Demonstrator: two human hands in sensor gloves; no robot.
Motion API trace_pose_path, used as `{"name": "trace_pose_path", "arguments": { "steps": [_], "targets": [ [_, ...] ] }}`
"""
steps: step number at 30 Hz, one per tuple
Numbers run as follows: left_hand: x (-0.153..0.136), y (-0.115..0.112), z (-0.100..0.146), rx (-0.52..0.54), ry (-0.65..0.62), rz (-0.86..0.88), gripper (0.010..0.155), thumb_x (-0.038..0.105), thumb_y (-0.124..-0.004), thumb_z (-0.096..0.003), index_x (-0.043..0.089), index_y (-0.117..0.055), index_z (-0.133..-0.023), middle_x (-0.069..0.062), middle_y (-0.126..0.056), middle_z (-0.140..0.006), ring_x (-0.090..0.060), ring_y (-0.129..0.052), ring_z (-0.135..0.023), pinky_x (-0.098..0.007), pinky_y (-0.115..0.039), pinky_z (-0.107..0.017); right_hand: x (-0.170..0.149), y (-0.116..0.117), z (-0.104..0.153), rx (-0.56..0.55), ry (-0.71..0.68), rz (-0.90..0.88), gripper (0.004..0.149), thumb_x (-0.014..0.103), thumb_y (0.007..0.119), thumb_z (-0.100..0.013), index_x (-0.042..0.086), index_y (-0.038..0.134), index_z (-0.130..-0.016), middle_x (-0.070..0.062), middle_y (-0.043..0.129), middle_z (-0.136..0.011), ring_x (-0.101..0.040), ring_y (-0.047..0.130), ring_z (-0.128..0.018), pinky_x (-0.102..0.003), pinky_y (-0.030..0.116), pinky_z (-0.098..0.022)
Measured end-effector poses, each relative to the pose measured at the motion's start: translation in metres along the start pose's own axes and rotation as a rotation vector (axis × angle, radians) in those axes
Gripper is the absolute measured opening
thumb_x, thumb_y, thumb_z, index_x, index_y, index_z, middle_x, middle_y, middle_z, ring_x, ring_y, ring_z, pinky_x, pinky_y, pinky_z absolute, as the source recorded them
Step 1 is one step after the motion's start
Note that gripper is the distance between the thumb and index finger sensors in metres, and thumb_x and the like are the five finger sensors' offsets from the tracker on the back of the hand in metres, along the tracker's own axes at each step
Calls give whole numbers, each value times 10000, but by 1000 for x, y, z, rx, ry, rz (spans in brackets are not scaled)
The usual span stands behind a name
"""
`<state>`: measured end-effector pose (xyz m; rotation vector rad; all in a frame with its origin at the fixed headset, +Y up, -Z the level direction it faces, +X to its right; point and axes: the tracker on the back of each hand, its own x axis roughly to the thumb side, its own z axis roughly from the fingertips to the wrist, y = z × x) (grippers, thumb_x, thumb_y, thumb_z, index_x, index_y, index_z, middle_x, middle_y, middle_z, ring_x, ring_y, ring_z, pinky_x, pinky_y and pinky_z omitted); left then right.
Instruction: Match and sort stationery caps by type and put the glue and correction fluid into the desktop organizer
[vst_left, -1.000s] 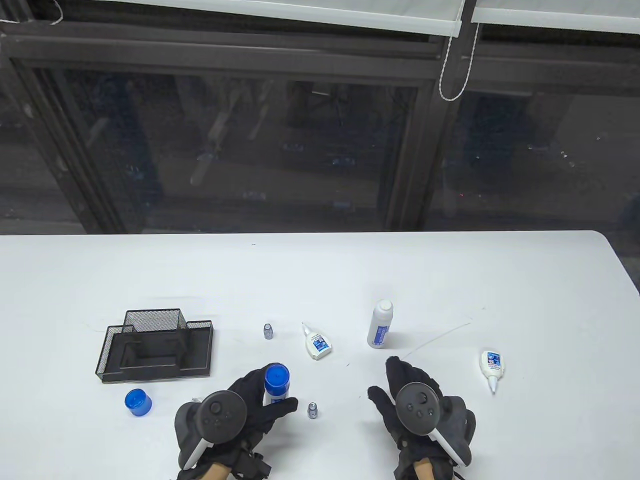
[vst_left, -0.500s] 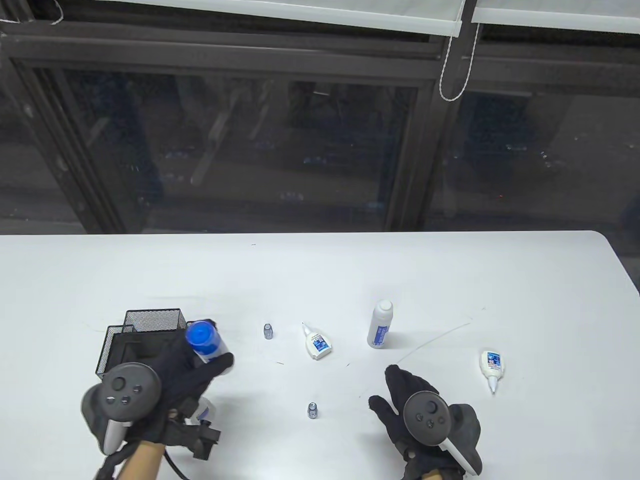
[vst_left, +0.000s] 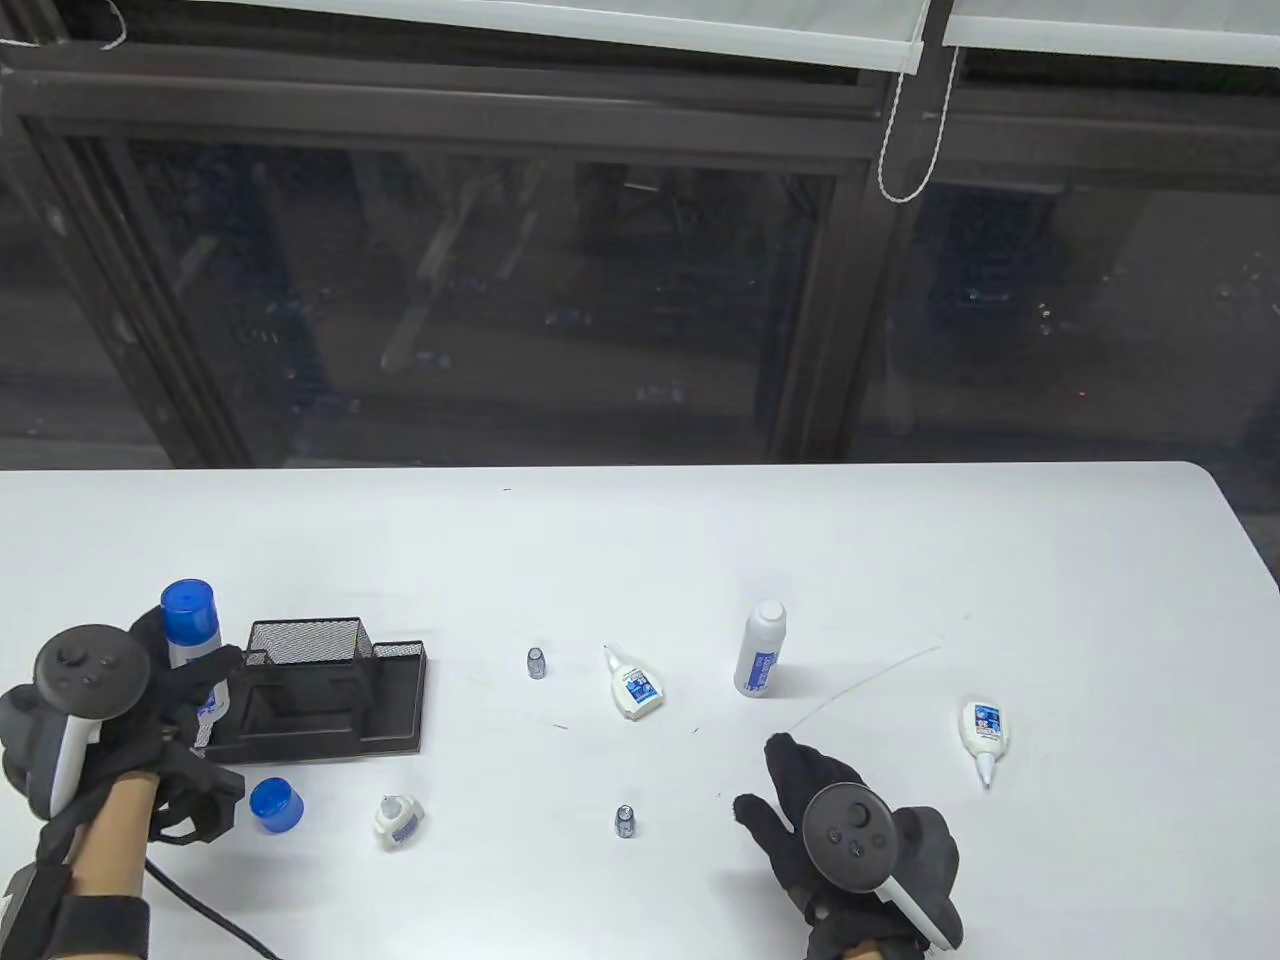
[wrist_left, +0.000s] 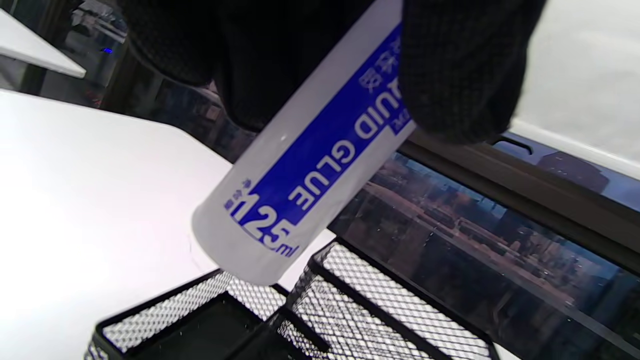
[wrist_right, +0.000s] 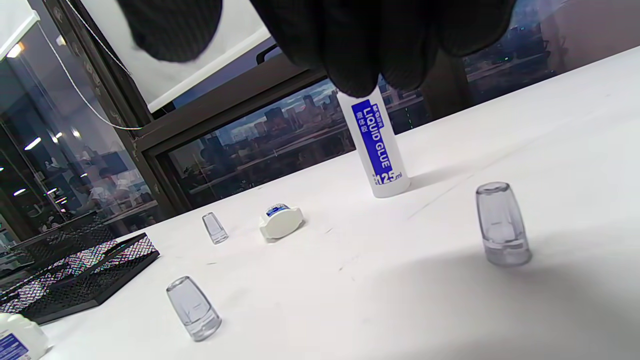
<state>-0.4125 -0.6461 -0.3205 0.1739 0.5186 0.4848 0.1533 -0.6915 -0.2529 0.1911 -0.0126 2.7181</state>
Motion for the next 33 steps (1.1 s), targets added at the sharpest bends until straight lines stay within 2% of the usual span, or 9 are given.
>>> {"name": "trace_pose_path", "arguments": {
  "steps": [7,15,24,29,33],
  "targets": [
    [-7,-33,-25,-44,67,-25,711,551,-891,-449,294,-646,-1065,-24,-829,-1061,-281,-952,-900,-529,-746,-686,-4,0,-2,20,7,-9,678,505,695,-511,159,597,-1087,-168,683,-1077,-424,676,-974,-599,558,-719],
    [-18,-52,-40,-64,102,27,697,529,-898,-452,323,-631,-1062,-19,-813,-1073,-257,-971,-890,-507,-762,-684,-3,0,-2,27,3,-1,676,502,695,-513,161,596,-1088,-169,682,-1079,-423,674,-977,-602,554,-720],
    [-32,-55,-39,-29,105,149,706,529,-874,-467,319,-587,-1076,-9,-788,-1082,-249,-979,-887,-467,-783,-686,-2,1,-2,41,-1,-2,676,502,695,-513,160,596,-1087,-167,682,-1079,-423,675,-976,-601,555,-720],
    [-35,-53,-36,-73,51,183,739,522,-849,-484,262,-546,-1105,-44,-733,-1126,-271,-934,-943,-489,-751,-700,-1,2,-2,46,-5,-1,677,503,694,-513,158,596,-1087,-167,681,-1080,-424,673,-977,-599,555,-722],
    [-35,-40,-28,-67,23,181,806,543,-842,-482,226,-496,-1137,-81,-675,-1159,-302,-879,-983,-528,-712,-711,-1,3,-3,48,-8,-6,676,503,694,-512,161,596,-1087,-171,680,-1080,-422,674,-978,-596,552,-725]
  ]
}}
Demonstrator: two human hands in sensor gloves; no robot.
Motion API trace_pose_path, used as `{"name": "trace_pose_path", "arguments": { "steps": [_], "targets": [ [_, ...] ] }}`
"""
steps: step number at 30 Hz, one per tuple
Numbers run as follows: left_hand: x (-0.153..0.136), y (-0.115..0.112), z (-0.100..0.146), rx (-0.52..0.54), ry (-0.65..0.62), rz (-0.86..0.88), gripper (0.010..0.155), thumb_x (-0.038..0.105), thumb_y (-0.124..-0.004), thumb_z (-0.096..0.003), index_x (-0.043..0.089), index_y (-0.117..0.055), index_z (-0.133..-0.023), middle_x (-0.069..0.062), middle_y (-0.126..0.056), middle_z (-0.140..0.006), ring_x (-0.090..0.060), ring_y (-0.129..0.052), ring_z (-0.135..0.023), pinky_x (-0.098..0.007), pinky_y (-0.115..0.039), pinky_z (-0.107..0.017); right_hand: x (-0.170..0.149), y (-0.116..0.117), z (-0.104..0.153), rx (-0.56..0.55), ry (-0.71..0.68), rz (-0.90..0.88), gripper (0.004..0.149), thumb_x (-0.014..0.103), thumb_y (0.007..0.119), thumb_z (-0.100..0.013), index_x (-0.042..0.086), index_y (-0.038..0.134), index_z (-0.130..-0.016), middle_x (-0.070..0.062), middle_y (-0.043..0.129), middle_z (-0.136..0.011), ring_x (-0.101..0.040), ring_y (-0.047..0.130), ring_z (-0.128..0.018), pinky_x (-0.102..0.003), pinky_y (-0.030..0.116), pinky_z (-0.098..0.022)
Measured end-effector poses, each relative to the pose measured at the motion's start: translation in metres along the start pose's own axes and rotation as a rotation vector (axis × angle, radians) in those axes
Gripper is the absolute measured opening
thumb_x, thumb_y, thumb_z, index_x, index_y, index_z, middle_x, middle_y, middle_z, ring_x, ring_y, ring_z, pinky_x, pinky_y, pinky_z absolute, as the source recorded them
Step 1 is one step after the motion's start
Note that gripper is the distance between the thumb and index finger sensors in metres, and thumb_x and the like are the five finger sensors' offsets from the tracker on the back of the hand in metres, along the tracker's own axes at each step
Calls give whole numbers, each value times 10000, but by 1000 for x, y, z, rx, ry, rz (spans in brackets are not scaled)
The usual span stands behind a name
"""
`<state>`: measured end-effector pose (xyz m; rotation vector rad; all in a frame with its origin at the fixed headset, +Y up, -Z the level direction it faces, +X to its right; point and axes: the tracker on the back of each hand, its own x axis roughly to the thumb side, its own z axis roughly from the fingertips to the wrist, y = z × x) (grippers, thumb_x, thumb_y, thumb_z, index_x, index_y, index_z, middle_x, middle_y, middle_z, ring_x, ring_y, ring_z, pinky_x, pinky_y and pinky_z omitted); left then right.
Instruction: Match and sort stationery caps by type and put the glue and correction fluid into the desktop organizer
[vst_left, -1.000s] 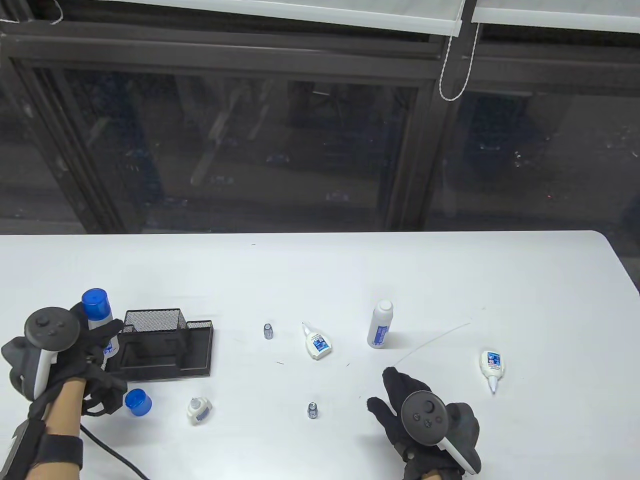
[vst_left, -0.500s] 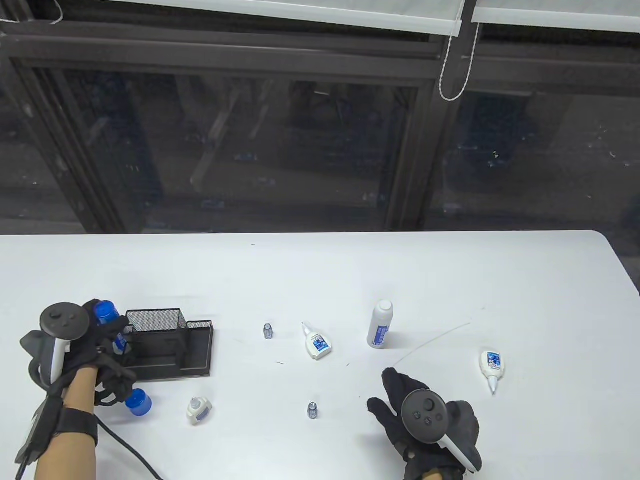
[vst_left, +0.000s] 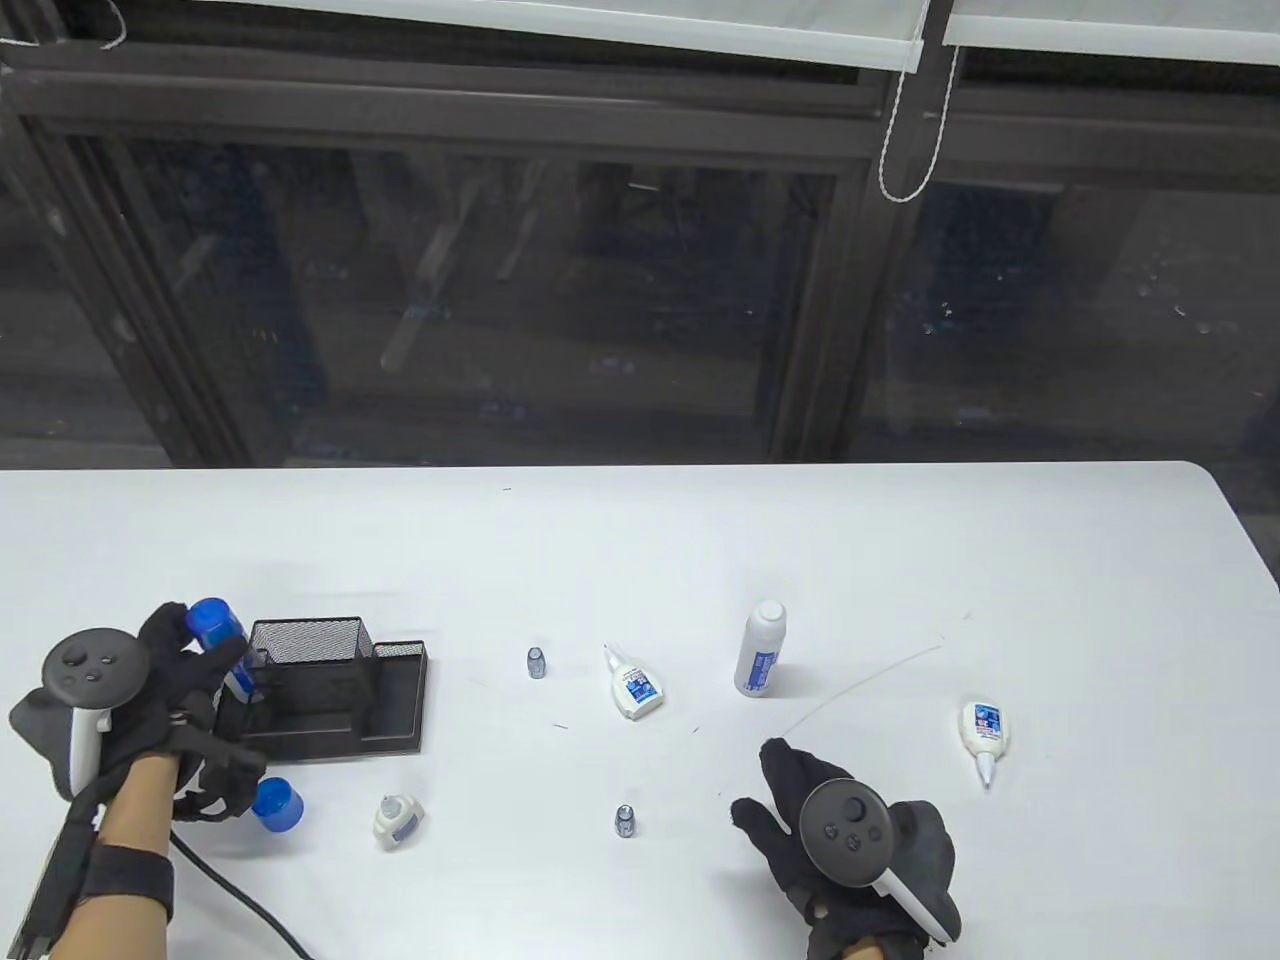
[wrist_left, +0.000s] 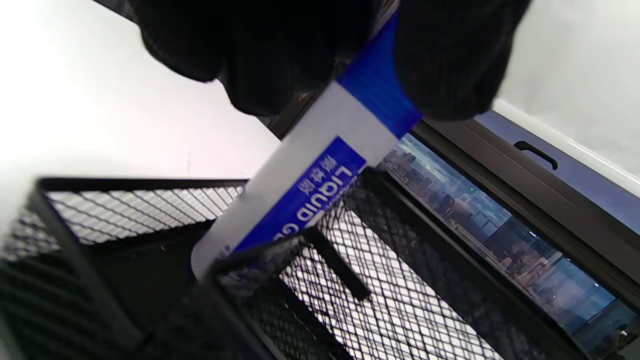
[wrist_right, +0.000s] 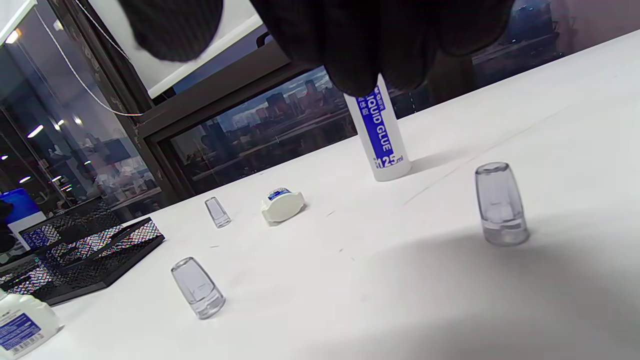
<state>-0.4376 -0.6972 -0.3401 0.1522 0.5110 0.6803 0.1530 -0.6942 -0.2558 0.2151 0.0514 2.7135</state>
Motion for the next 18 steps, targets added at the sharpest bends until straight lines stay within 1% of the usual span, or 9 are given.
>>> {"name": "trace_pose_path", "arguments": {
  "steps": [3,6,9,12,13,15,18],
  "targets": [
    [8,15,11,39,-27,-2,843,553,-831,-489,199,-456,-1156,-115,-618,-1186,-347,-811,-1026,-560,-668,-726,0,0,0,5,-1,-3,676,503,693,-513,160,595,-1088,-168,680,-1081,-424,673,-978,-598,550,-725],
    [30,30,33,87,-157,-76,838,583,-787,-512,181,-444,-1162,-141,-591,-1193,-376,-777,-1037,-573,-644,-730,0,0,0,3,2,-7,677,503,693,-513,161,591,-1089,-167,676,-1083,-422,668,-982,-601,546,-727],
    [70,41,65,101,-365,-152,796,602,-755,-529,187,-485,-1153,-140,-619,-1186,-375,-801,-1024,-575,-657,-722,0,1,1,-9,-14,-23,686,510,687,-511,167,575,-1094,-164,657,-1093,-420,652,-992,-606,532,-733],
    [113,46,103,67,-530,-157,782,624,-732,-534,199,-509,-1152,-130,-648,-1183,-367,-818,-1021,-579,-664,-721,2,0,3,-81,-59,-99,713,532,677,-504,172,543,-1104,-159,625,-1109,-420,620,-1010,-614,510,-740],
    [122,46,111,65,-564,-158,779,628,-728,-534,204,-515,-1152,-125,-659,-1180,-365,-824,-1019,-579,-669,-720,3,-1,4,-90,-66,-104,718,535,677,-501,175,536,-1106,-160,615,-1113,-419,615,-1013,-615,507,-740],
    [146,40,137,52,-661,-159,775,633,-720,-535,206,-522,-1150,-116,-669,-1177,-361,-834,-1013,-575,-677,-717,5,-1,5,-114,-78,-98,727,541,677,-498,175,527,-1108,-159,609,-1116,-417,611,-1017,-616,503,-743],
    [163,16,168,17,-737,-141,765,635,-709,-537,212,-529,-1148,-112,-680,-1173,-353,-846,-1008,-572,-685,-714,6,1,5,-105,-77,-84,733,539,680,-499,173,516,-1112,-160,602,-1119,-420,605,-1019,-620,501,-742]
  ]
}}
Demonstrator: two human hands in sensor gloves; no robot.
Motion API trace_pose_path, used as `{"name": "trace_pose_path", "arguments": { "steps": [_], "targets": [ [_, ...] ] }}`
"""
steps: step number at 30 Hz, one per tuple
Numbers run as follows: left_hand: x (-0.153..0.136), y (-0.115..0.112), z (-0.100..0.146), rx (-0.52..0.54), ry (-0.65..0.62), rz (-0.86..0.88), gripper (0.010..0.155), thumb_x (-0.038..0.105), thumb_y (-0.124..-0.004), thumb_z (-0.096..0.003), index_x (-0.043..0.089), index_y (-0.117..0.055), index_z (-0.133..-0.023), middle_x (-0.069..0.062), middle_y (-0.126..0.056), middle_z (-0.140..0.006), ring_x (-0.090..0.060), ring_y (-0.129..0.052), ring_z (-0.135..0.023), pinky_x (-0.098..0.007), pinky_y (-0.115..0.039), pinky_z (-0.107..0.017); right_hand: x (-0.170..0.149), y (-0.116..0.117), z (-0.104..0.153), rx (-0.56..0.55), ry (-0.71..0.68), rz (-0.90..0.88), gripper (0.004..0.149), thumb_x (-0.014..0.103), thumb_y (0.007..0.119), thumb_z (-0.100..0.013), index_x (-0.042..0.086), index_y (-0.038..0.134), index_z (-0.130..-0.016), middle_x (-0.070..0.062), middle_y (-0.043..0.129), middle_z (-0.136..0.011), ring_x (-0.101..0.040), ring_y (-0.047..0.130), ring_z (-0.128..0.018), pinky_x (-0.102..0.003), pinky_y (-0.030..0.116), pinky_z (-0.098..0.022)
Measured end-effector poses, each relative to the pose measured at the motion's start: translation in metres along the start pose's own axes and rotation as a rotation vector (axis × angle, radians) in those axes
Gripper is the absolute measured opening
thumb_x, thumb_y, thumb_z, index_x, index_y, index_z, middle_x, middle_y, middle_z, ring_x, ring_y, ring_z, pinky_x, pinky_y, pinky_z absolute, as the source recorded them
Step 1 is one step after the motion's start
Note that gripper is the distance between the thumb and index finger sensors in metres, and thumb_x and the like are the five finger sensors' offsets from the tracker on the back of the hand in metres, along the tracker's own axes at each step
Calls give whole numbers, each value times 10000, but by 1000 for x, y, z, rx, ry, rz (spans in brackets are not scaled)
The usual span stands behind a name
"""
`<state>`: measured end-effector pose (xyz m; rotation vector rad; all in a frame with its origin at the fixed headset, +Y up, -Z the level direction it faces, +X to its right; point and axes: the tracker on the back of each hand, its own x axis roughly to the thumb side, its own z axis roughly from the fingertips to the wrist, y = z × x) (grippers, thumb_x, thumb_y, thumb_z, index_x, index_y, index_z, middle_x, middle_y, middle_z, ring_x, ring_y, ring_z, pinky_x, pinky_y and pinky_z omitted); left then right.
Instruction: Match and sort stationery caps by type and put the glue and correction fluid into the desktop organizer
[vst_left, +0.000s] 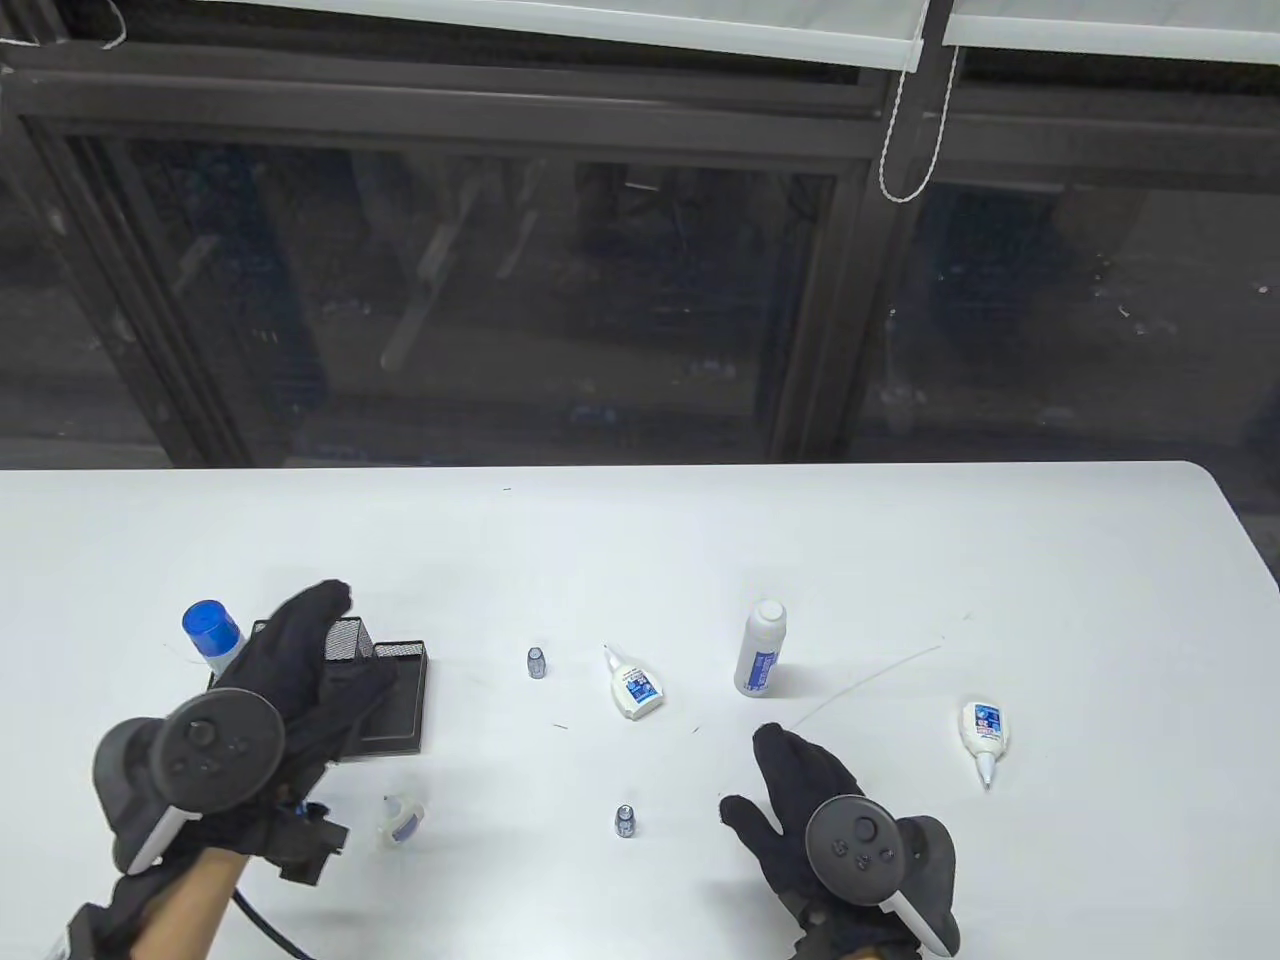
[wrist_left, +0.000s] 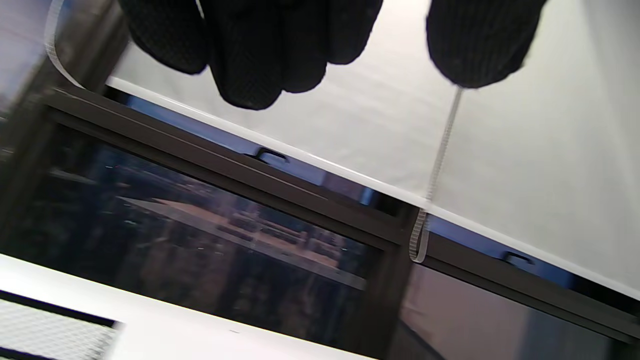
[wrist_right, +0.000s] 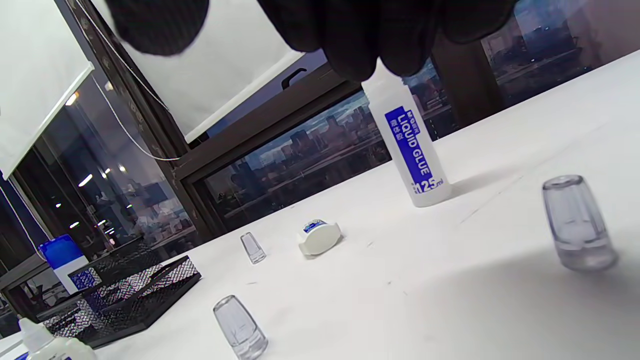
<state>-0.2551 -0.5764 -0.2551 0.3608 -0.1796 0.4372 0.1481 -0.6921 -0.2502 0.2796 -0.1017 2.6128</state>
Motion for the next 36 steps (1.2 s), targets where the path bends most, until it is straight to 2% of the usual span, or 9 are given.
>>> {"name": "trace_pose_path", "arguments": {
  "steps": [2,5,8,13,15,21,24,28,36],
  "targets": [
    [22,-29,13,-57,-48,36,765,638,-707,-536,214,-532,-1148,-108,-686,-1172,-348,-850,-1008,-572,-689,-713,0,3,-1,16,-3,-9,734,535,683,-499,167,514,-1111,-164,599,-1118,-423,605,-1016,-619,503,-740],
    [37,-68,26,-124,-99,64,773,667,-700,-522,237,-540,-1145,-85,-704,-1168,-328,-862,-1009,-566,-708,-707,-1,7,-1,36,8,-18,738,531,686,-500,160,508,-1113,-171,592,-1119,-428,599,-1017,-622,500,-739],
    [36,-100,32,-148,-89,101,763,668,-699,-522,241,-554,-1137,-75,-718,-1158,-324,-868,-1003,-566,-712,-703,-2,10,-2,47,14,-20,738,530,686,-501,160,505,-1114,-173,590,-1119,-430,596,-1017,-621,499,-739],
    [12,-132,39,-145,-10,151,743,659,-698,-530,240,-563,-1128,-71,-733,-1143,-318,-874,-994,-561,-716,-700,-6,12,-3,52,32,-39,744,527,687,-503,154,490,-1117,-176,573,-1123,-434,585,-1018,-617,493,-742],
    [6,-135,39,-200,12,170,740,659,-694,-531,241,-561,-1127,-72,-731,-1141,-321,-869,-995,-560,-712,-701,-6,11,-2,54,39,-38,752,529,687,-503,153,478,-1120,-178,562,-1127,-436,575,-1022,-620,487,-743],
    [1,-127,44,-152,15,197,748,663,-692,-530,236,-560,-1129,-79,-728,-1143,-325,-868,-995,-562,-710,-701,-6,0,-3,34,81,-70,785,536,684,-511,149,412,-1138,-194,486,-1154,-454,519,-1040,-627,461,-750],
    [2,-125,45,-147,9,214,750,665,-691,-530,235,-558,-1130,-78,-726,-1143,-325,-867,-995,-563,-709,-701,2,-13,-8,-26,89,-66,789,533,694,-512,149,411,-1140,-195,476,-1159,-460,506,-1045,-630,453,-752],
    [0,-124,50,-146,1,191,751,665,-690,-528,235,-558,-1130,-74,-727,-1143,-322,-868,-995,-561,-710,-702,14,-29,-24,-42,112,-26,780,532,702,-509,158,434,-1139,-191,488,-1160,-458,507,-1049,-635,450,-754],
    [-2,-136,61,-200,35,216,748,665,-688,-528,234,-563,-1126,-74,-737,-1135,-321,-875,-986,-559,-712,-699,17,-41,-65,0,197,63,781,531,709,-512,182,417,-1147,-192,453,-1174,-458,475,-1063,-637,429,-762]
  ]
}}
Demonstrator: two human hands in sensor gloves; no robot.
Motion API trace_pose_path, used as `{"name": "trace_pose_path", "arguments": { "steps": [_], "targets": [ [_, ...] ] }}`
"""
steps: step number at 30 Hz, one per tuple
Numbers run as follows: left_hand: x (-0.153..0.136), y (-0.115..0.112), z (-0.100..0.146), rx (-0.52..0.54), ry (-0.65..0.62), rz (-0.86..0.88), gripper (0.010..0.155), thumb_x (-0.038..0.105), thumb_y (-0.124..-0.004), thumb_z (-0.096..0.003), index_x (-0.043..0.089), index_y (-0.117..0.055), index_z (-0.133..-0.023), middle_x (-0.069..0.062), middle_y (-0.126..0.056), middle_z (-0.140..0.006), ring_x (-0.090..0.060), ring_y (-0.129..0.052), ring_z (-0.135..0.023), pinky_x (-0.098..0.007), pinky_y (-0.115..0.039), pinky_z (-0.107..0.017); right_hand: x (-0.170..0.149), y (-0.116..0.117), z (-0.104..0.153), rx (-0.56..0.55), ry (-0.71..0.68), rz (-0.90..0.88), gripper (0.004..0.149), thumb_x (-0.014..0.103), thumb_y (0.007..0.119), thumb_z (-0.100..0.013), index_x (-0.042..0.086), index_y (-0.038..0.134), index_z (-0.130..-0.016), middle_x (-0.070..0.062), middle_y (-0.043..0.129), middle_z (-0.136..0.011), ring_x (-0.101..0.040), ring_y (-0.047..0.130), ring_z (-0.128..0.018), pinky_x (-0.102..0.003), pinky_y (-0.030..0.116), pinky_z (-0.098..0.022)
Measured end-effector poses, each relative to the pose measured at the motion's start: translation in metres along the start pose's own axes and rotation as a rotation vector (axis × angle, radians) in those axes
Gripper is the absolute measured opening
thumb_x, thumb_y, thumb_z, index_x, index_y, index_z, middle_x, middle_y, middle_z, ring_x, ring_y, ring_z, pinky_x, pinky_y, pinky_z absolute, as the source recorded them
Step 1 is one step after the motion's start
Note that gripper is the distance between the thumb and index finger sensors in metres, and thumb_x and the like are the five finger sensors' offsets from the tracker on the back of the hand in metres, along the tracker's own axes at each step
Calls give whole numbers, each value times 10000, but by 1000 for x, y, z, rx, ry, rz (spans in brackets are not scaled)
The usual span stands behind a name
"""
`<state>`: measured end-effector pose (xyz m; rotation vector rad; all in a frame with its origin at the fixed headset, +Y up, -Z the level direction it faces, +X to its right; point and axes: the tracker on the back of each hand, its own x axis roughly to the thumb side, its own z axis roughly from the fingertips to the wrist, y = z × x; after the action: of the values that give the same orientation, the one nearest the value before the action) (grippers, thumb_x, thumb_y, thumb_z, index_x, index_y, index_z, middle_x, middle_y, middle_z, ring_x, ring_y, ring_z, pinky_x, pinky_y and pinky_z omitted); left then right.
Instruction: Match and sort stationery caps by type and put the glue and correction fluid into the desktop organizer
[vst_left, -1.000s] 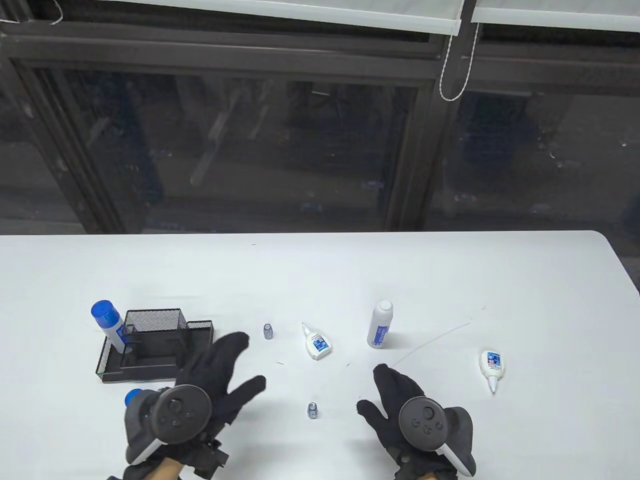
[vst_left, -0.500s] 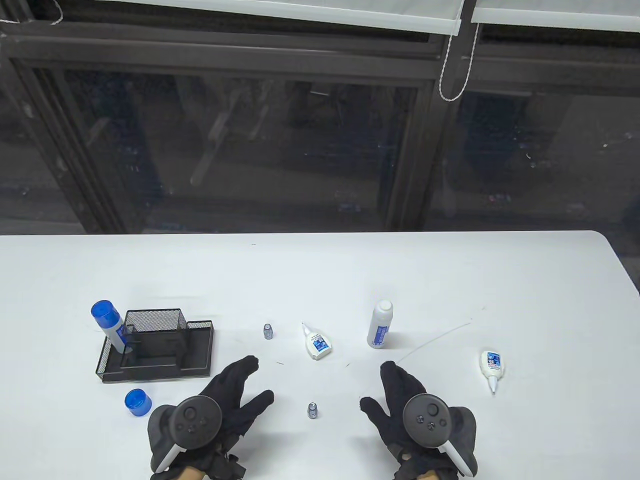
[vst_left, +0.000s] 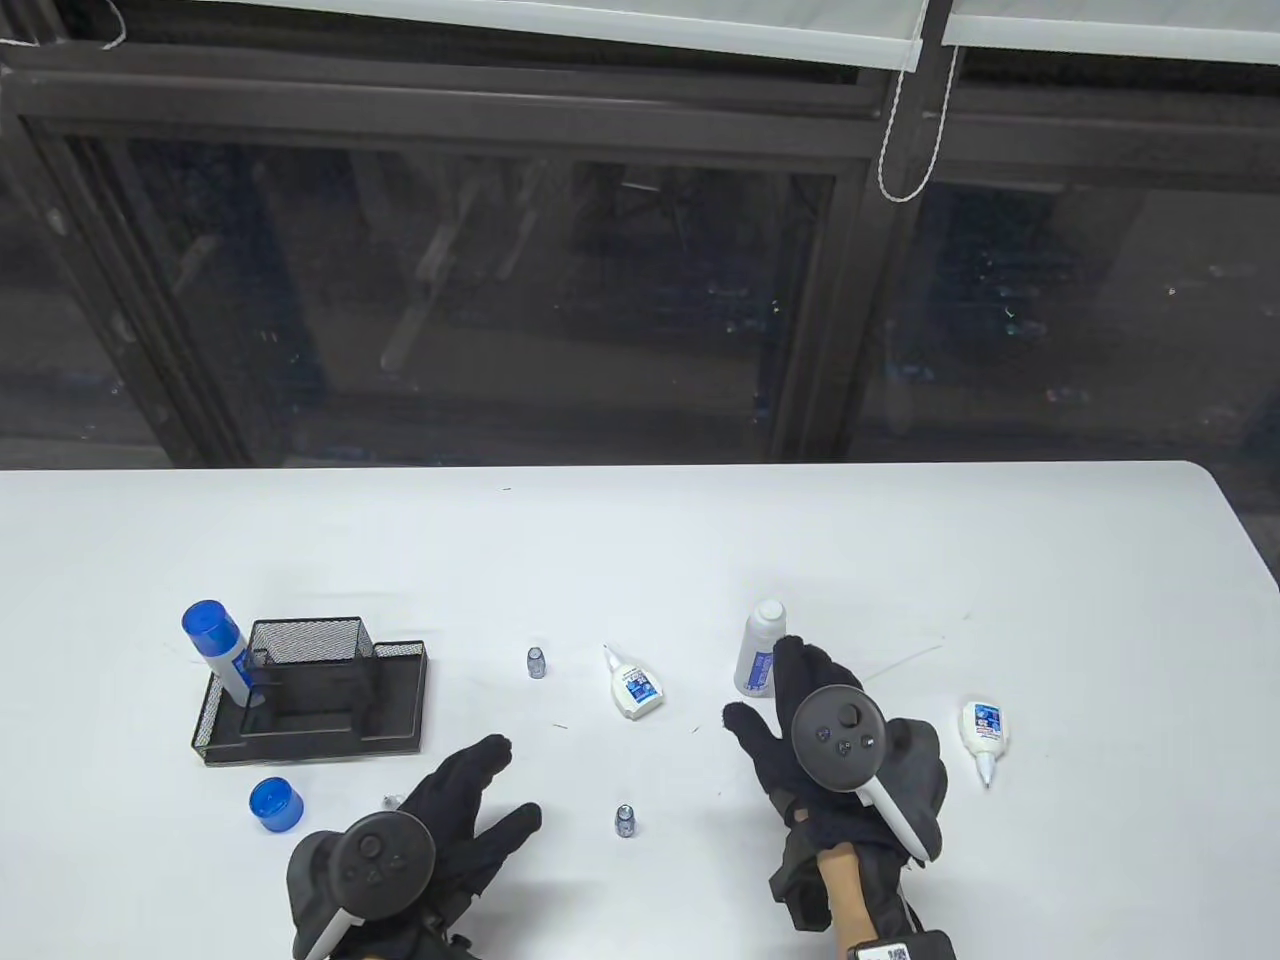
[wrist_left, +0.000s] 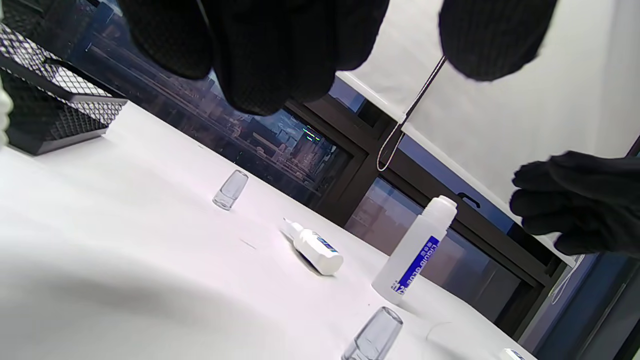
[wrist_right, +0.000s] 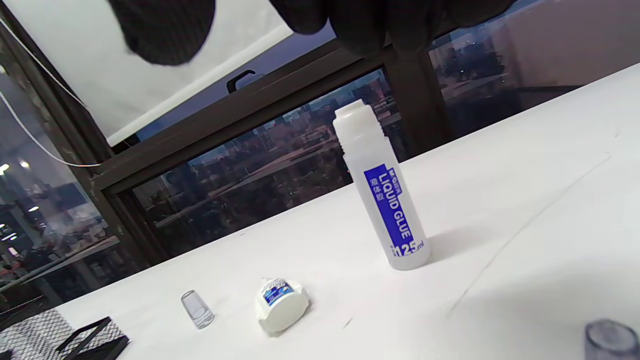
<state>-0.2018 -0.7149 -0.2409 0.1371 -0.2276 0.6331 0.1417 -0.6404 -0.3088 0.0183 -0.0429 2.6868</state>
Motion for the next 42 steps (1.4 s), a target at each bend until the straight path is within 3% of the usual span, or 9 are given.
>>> {"name": "trace_pose_path", "arguments": {
  "steps": [10,15,21,23,28,35,42],
  "targets": [
    [6,0,-2,6,-25,28,743,663,-688,-526,237,-568,-1123,-70,-744,-1129,-314,-886,-975,-555,-717,-697,-3,5,-58,50,70,70,794,523,721,-516,250,347,-1160,-189,360,-1200,-457,404,-1086,-637,391,-776],
    [5,-1,-2,-2,-19,25,738,662,-688,-526,239,-575,-1120,-69,-754,-1122,-311,-892,-969,-554,-719,-695,-5,23,-82,107,88,112,806,529,701,-523,263,288,-1162,-183,307,-1208,-454,372,-1094,-636,376,-781],
    [4,0,-3,1,-10,23,731,662,-687,-526,242,-581,-1116,-65,-757,-1120,-308,-898,-964,-553,-721,-694,-6,50,-93,131,85,148,794,528,675,-533,294,241,-1155,-174,227,-1210,-453,382,-1091,-637,389,-777],
    [4,0,-3,3,-10,34,731,661,-686,-527,241,-582,-1116,-64,-759,-1118,-308,-896,-965,-552,-721,-694,-7,56,-93,92,75,150,750,493,677,-539,314,270,-1144,-164,292,-1196,-436,510,-1062,-625,461,-763],
    [3,0,-3,-5,-7,28,730,666,-685,-525,245,-590,-1113,-63,-764,-1116,-307,-900,-962,-554,-721,-694,-3,55,-89,-67,58,197,576,322,739,-533,291,524,-1067,-145,626,-1076,-377,825,-886,-560,684,-676],
    [3,2,-3,-6,-16,43,735,670,-684,-522,245,-589,-1114,-62,-765,-1116,-309,-900,-961,-554,-721,-693,4,37,-70,-116,-18,147,576,303,797,-498,219,606,-1035,-157,730,-1006,-383,904,-800,-537,746,-623],
    [5,2,-2,-7,-36,32,736,672,-688,-520,252,-582,-1115,-60,-757,-1121,-307,-897,-966,-553,-723,-693,42,-1,-11,-174,-207,41,605,327,804,-498,198,596,-1052,-151,755,-992,-370,916,-782,-538,745,-616]
  ]
}}
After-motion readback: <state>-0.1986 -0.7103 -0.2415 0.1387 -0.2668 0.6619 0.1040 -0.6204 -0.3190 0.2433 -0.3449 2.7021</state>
